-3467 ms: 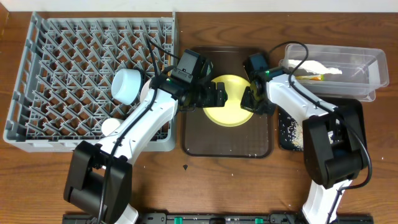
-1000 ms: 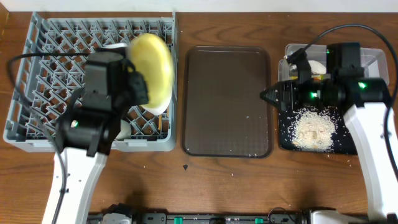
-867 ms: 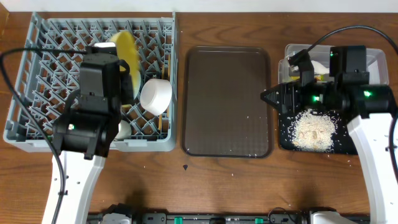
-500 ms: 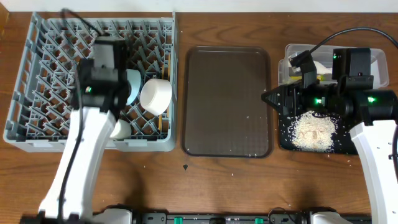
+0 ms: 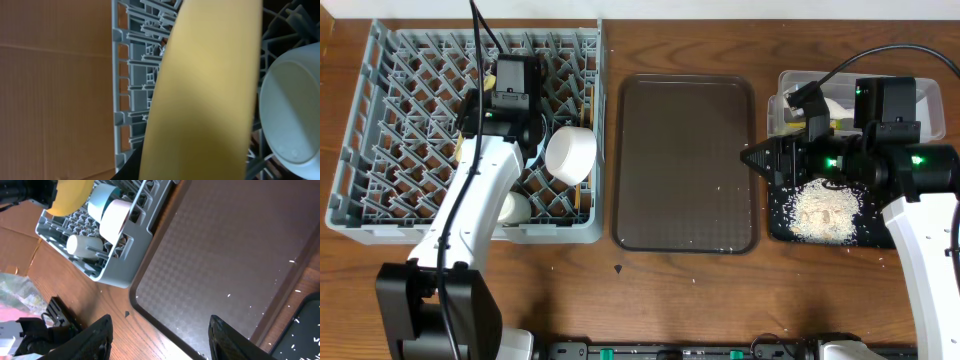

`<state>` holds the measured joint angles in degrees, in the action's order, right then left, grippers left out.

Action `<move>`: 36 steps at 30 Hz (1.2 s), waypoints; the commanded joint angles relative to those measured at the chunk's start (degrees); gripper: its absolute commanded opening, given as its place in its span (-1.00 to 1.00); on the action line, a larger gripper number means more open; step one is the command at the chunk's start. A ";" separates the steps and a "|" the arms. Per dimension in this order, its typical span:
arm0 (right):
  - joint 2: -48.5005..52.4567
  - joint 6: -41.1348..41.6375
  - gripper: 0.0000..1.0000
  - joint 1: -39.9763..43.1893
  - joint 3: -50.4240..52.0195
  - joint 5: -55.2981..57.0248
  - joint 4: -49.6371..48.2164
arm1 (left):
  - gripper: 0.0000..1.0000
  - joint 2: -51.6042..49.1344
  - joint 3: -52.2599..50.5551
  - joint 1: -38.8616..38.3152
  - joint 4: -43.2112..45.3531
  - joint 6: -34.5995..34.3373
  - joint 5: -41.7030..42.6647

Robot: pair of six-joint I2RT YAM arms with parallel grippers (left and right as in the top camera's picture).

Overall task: Sort waste into correct bins and load items into the dishwasher
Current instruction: 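Lower the yellow plate upright into the rack slots with left gripper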

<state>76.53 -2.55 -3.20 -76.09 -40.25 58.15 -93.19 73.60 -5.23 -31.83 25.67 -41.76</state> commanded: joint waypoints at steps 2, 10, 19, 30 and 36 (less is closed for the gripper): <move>-0.55 0.35 0.18 -0.20 0.20 -0.31 0.15 | -0.73 -0.07 -0.31 0.46 -0.42 -5.27 0.68; -0.55 0.37 0.19 -0.20 0.20 -0.31 0.26 | 0.05 -0.04 -0.31 0.46 -0.81 -10.58 0.61; -0.55 0.35 0.19 -0.20 0.20 -0.28 1.25 | 0.73 6.34 -0.07 0.11 -1.07 -16.90 0.66; -0.96 0.39 0.18 -0.20 0.20 -0.31 1.09 | 0.83 24.50 -0.07 -5.53 -7.85 -17.00 15.82; -6.91 2.54 0.22 -0.20 0.20 -0.31 1.03 | 0.83 32.28 -0.07 -15.65 -13.16 -18.91 20.20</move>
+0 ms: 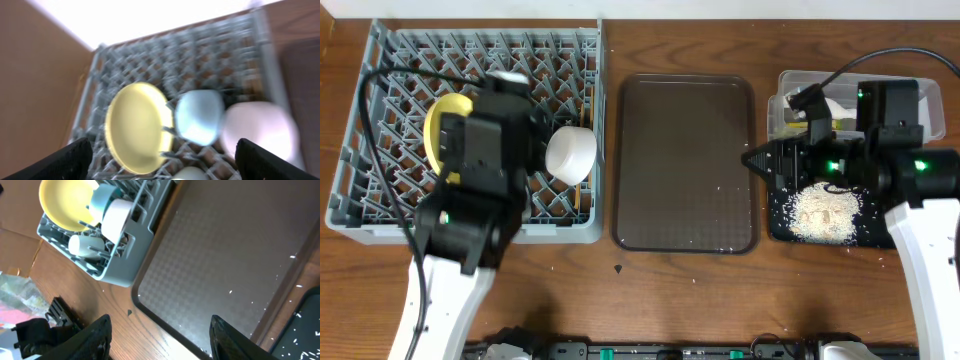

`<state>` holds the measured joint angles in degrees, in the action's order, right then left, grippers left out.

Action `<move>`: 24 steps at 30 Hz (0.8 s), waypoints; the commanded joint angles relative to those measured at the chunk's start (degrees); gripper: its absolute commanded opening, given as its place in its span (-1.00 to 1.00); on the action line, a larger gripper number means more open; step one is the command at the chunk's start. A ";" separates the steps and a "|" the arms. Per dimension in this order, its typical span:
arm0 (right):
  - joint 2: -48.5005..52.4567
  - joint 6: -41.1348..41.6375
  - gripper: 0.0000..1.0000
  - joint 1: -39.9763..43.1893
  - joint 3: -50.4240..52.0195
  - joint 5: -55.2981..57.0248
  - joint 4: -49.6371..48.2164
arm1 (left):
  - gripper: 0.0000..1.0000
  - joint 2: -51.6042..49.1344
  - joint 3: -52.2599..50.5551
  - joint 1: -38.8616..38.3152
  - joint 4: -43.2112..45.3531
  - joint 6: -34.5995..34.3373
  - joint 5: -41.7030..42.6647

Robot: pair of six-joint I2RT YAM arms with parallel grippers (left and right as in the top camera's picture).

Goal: Sort waste into correct bins and load items into the dishwasher

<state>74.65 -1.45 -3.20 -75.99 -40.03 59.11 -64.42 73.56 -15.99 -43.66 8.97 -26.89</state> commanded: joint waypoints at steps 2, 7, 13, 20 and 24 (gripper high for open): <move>-8.85 1.44 0.22 -0.20 0.09 -0.52 0.15 | 0.83 5.46 -0.04 -9.60 -1.79 -2.91 12.09; -16.28 1.44 0.60 -0.20 0.09 -0.52 1.16 | 0.91 7.26 -0.04 -15.56 -3.06 -2.89 15.78; -22.51 1.44 0.99 -0.20 0.09 -0.52 1.20 | 0.91 6.86 -0.07 -16.24 -4.09 -2.86 15.78; -24.79 1.42 0.99 -0.20 0.09 -0.50 1.16 | 0.93 5.81 -0.11 -16.24 -4.09 -2.89 15.78; -24.79 0.55 0.99 -0.20 0.09 6.58 2.86 | 0.92 5.27 -0.11 -16.24 -4.09 -2.89 15.78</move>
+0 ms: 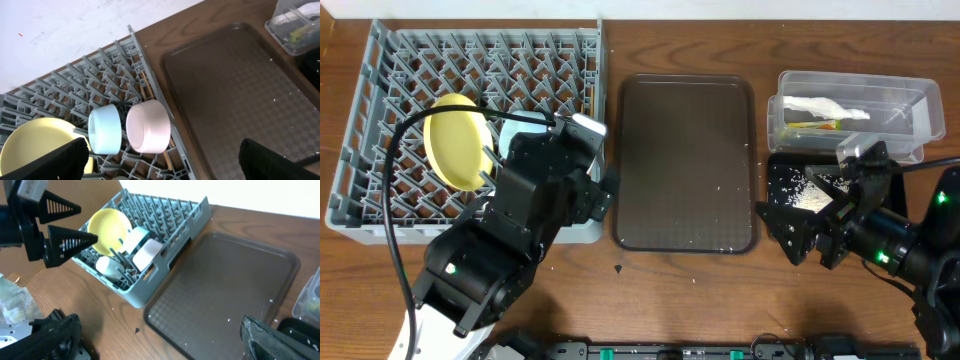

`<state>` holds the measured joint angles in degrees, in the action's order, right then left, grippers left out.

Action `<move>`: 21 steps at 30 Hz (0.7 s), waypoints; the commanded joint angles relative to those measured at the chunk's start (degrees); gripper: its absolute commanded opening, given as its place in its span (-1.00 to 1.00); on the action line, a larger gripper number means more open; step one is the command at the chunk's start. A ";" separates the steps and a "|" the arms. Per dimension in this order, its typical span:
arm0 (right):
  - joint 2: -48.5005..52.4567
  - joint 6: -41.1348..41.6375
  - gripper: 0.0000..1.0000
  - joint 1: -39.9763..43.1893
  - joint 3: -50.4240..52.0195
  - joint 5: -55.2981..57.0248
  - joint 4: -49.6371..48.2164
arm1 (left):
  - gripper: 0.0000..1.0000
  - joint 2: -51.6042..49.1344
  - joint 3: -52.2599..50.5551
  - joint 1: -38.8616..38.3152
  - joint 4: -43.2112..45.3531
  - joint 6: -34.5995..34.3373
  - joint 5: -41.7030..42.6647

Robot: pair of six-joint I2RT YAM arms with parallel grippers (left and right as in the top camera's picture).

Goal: Sort waste into correct bins and load items into the dishwasher

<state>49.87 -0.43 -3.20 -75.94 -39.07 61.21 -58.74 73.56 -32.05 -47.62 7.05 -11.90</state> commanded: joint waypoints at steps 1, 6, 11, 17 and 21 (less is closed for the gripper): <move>0.00 -0.44 0.99 -0.20 0.04 6.58 0.85 | 0.93 -0.61 -0.11 -0.17 -0.13 -0.94 0.79; -1.22 -8.61 0.99 -0.31 0.09 14.14 -2.12 | 0.93 -1.11 -0.11 -0.17 -0.13 -0.94 0.79; -5.95 -15.37 0.99 0.44 3.02 22.69 -6.99 | 0.93 -1.18 -0.11 -0.17 -0.13 -0.94 0.79; -17.66 -19.37 0.98 2.58 19.82 23.17 -12.94 | 0.93 -1.18 -0.11 -0.17 -0.13 -0.96 0.79; -26.99 -19.45 0.98 2.56 32.28 23.67 -14.45 | 0.93 -1.18 -0.11 -0.17 -0.13 -0.96 0.79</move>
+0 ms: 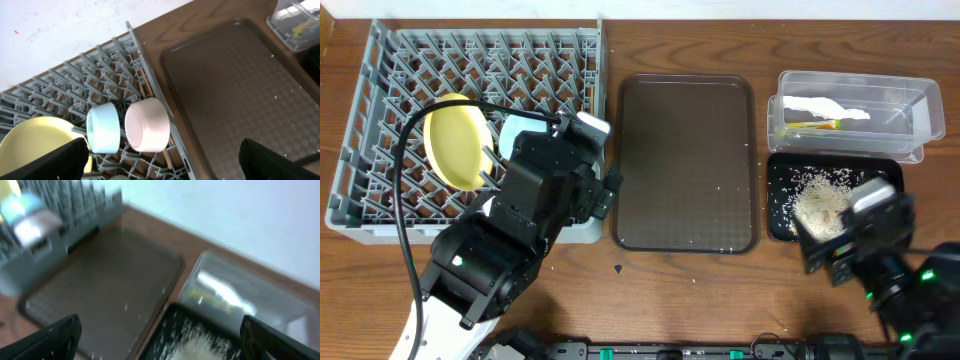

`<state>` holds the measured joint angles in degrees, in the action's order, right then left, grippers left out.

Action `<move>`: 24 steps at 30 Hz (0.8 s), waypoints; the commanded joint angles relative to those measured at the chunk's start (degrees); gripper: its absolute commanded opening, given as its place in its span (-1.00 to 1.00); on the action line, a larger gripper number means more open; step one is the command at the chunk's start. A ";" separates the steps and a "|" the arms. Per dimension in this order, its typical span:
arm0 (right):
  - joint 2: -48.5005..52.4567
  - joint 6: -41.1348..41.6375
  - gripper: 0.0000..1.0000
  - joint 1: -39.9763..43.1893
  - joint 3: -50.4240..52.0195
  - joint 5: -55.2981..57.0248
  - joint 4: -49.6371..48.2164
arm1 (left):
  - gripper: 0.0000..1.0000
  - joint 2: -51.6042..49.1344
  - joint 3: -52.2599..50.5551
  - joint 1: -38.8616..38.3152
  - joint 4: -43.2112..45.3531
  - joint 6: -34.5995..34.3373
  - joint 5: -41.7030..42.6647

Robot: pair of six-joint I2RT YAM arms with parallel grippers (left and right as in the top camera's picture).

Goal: Sort waste into correct bins and load items into the dishwasher

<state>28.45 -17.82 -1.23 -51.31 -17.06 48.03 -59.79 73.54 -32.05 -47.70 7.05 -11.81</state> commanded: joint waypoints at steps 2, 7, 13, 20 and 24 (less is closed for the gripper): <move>-10.45 -3.02 0.98 0.59 14.58 1.88 -6.08 | 0.93 -0.13 -0.09 -0.17 -0.04 -0.94 0.70; -21.51 -3.87 0.98 0.59 31.39 1.27 -19.63 | 0.93 -0.13 -0.09 -0.17 -0.04 -0.96 0.70; -27.78 -3.85 0.99 0.57 44.94 -1.53 -33.88 | 0.93 -0.13 -0.09 -0.17 -0.07 -0.94 0.70; -28.17 -3.87 0.99 0.52 50.99 -1.64 -46.21 | 0.93 -0.13 -0.09 -0.17 -0.04 -0.94 0.70; -28.15 -3.87 0.99 0.52 50.99 -1.62 -45.44 | 0.93 -0.13 -0.09 -0.17 -0.04 -0.94 0.70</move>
<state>0.78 -21.21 -1.19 -0.49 -18.26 2.42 -59.90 73.52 -32.05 -47.72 7.03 -11.68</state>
